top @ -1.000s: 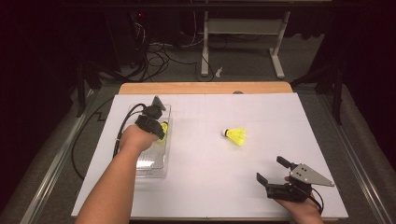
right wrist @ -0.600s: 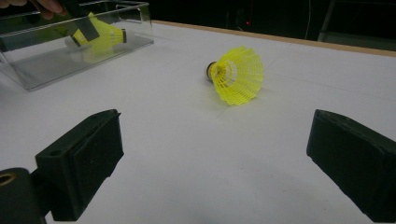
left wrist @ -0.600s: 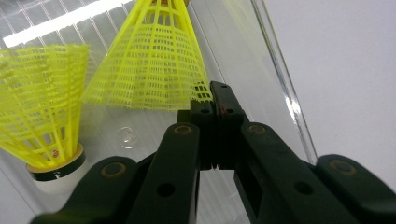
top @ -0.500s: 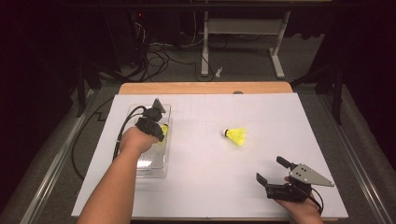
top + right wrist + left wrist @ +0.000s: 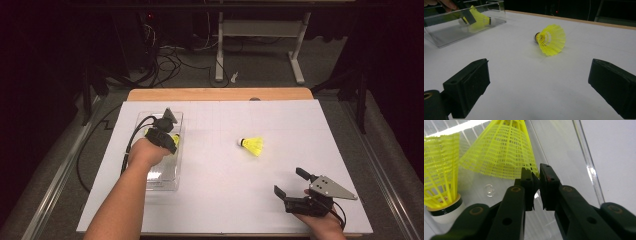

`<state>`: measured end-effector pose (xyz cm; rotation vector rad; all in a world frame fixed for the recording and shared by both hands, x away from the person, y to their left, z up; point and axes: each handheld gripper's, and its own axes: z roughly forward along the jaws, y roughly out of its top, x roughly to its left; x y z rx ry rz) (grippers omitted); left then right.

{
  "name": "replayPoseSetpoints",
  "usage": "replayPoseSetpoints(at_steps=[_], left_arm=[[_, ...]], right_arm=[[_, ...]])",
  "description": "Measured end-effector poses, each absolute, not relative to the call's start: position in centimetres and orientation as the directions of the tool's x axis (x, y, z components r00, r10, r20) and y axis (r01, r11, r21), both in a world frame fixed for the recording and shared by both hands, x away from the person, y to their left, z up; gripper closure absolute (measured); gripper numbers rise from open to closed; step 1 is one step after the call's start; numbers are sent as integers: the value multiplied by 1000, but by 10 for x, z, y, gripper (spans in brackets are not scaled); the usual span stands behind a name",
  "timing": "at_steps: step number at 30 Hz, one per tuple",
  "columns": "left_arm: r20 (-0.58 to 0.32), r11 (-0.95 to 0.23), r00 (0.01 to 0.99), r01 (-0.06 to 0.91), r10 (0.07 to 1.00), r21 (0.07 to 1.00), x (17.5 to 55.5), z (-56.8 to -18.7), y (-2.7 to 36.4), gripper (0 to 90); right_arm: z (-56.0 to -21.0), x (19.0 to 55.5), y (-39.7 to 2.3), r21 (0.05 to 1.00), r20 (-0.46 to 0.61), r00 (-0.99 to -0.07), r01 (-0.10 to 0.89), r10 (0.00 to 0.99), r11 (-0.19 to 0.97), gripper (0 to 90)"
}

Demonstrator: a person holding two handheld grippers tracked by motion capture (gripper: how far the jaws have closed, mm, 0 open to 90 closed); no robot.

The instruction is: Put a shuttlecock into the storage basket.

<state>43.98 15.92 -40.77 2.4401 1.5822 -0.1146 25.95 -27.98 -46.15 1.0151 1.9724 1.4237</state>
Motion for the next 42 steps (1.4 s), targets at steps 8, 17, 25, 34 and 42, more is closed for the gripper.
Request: replayPoseSetpoints(at_steps=[8, 17, 25, 34, 42], left_arm=[[-180, -376, 397, 916, 900, 140, 435, -399, 162, 712], [-170, -389, 404, 914, 899, 115, 429, -393, 162, 616], [-168, -395, 407, 913, 898, 101, 424, -387, 163, 560], [-171, -405, 416, 909, 893, 95, 418, -383, 167, 502], [-184, -414, 421, 907, 888, 81, 414, -386, 169, 447]], right_arm=[[-461, 258, -279, 944, 27, -597, 278, 802, 175, 42], [-461, 258, -278, 945, 24, -599, 276, 801, 178, 42], [-460, 258, -279, 945, 21, -599, 274, 801, 180, 42], [-461, 258, -278, 944, 21, -598, 275, 801, 181, 42], [-461, 258, -278, 944, 19, -598, 276, 801, 184, 42]])
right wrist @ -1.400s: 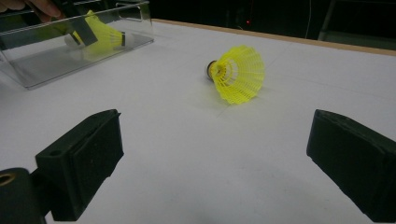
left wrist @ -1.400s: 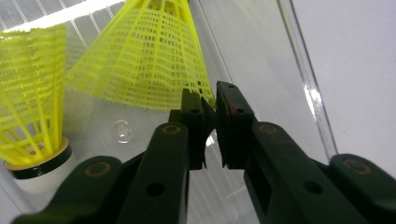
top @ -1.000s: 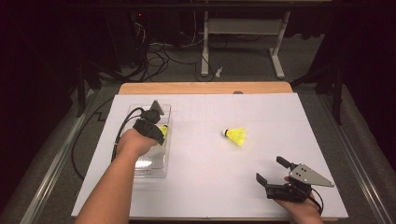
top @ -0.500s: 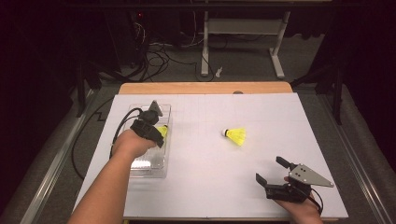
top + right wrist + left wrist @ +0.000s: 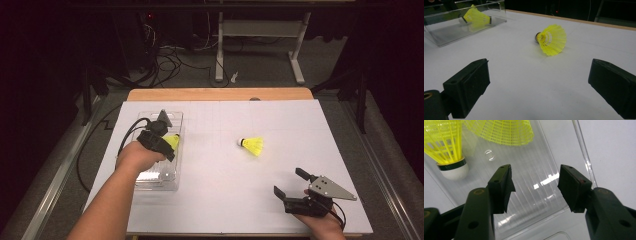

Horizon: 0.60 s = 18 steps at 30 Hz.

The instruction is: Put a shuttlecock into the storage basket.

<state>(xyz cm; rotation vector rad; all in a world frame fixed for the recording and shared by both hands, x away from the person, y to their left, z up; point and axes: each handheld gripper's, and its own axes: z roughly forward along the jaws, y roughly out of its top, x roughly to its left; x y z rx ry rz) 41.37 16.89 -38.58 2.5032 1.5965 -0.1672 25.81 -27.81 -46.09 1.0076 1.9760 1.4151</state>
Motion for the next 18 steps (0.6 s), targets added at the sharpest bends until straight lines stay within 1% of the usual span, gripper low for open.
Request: replayPoseSetpoints(at_steps=[12, 15, 18], left_arm=[[-182, -438, 442, 897, 878, 66, 404, -385, 173, 359], [-172, -451, 456, 890, 873, 67, 400, -383, 174, 318], [-184, -457, 462, 886, 867, 72, 395, -382, 176, 291]], right_arm=[[-461, 258, -279, 943, 19, -597, 278, 802, 184, 42], [-461, 258, -279, 942, 19, -597, 278, 802, 185, 42], [-462, 258, -279, 942, 19, -596, 280, 803, 186, 42]])
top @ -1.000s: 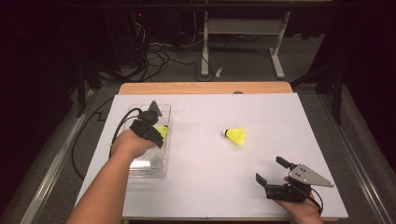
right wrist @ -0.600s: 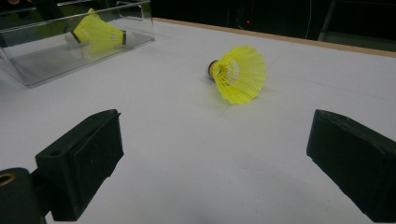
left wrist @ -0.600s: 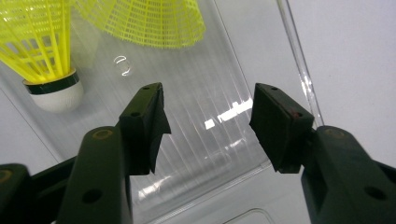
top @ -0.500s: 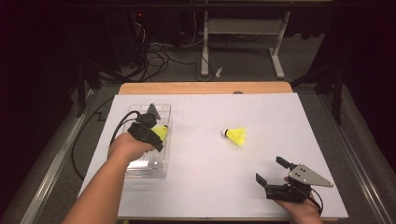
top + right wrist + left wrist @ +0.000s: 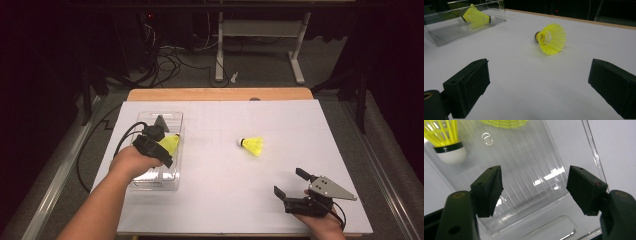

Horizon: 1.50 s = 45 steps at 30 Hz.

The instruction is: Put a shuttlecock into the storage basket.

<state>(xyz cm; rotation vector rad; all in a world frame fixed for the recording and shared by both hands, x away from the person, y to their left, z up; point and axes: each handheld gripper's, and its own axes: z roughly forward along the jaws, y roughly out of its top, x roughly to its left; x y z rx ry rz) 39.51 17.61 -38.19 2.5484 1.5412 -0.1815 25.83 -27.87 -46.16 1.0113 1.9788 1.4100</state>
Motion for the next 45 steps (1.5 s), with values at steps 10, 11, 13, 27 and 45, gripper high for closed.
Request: replayPoseSetpoints(at_steps=[10, 11, 13, 27, 45], left_arm=[[-190, -464, 468, 883, 863, 66, 382, -376, 184, 194], [-189, -466, 469, 883, 863, 64, 381, -376, 184, 180], [-189, -461, 462, 886, 867, 53, 379, -374, 184, 158], [-210, -490, 492, 869, 845, 62, 371, -365, 176, 7], [-216, -554, 556, 829, 803, 72, 362, -359, 148, 7]], right_arm=[[-462, 258, -279, 941, 18, -596, 281, 803, 188, 42], [-462, 258, -279, 941, 18, -596, 282, 803, 187, 42], [-462, 258, -279, 941, 20, -596, 282, 803, 186, 42], [-462, 259, -279, 940, 24, -594, 287, 804, 184, 42], [-461, 258, -279, 942, 16, -591, 280, 807, 187, 42]])
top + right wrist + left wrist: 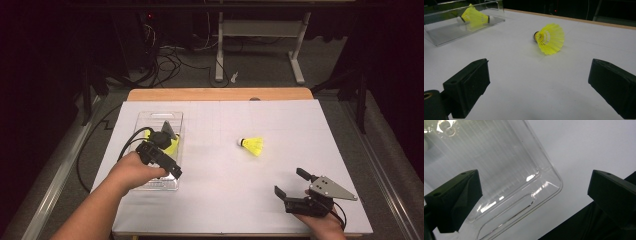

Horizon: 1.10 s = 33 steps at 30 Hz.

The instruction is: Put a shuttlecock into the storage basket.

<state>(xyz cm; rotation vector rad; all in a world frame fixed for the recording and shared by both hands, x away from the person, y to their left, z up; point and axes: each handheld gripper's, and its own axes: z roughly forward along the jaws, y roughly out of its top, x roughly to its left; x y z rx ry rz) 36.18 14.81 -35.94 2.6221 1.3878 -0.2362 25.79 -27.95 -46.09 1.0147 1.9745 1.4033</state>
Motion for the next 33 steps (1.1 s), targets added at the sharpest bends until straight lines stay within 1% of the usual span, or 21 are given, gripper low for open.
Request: replayPoseSetpoints(at_steps=[9, 16, 21, 33], left_arm=[[-220, -581, 591, 806, 776, 114, 356, -352, 126, 7], [-226, -609, 619, 784, 752, 120, 355, -352, 105, 7], [-228, -636, 646, 761, 728, 125, 351, -354, 92, 7], [-240, -672, 682, 728, 691, 135, 351, -364, 71, 8]], right_arm=[[-461, 258, -281, 943, 14, -585, 278, 811, 185, 42], [-461, 260, -280, 943, 24, -584, 283, 811, 176, 42], [-463, 260, -279, 939, 16, -588, 286, 809, 189, 42], [-464, 259, -280, 938, 14, -573, 291, 819, 187, 42]])
